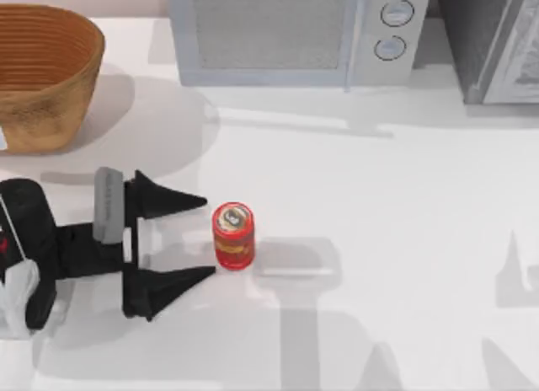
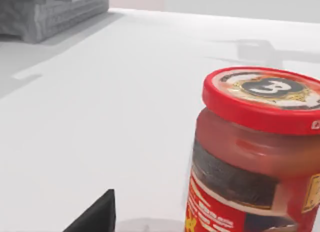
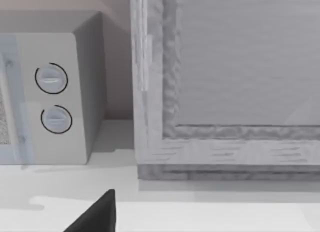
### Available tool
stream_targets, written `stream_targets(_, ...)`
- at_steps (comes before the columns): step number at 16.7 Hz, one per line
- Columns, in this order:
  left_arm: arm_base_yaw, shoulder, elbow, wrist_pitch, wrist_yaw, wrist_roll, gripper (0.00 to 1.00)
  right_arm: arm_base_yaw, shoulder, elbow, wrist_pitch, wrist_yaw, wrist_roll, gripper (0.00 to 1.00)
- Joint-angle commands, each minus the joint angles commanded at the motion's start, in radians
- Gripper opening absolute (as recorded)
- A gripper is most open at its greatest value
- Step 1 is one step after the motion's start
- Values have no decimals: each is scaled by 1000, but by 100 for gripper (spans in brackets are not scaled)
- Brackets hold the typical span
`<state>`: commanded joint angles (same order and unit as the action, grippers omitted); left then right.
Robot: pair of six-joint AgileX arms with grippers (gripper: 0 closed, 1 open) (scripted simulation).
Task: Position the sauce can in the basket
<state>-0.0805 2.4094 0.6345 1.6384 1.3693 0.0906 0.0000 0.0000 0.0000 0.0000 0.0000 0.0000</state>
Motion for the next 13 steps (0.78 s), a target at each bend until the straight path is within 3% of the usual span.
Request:
stream_targets(4,23,53,12,83,53,7,100,0,0,0,0,0,0,100)
stream_targets(13,11,52,20,91,38,1,100,0,0,0,0,0,0,100)
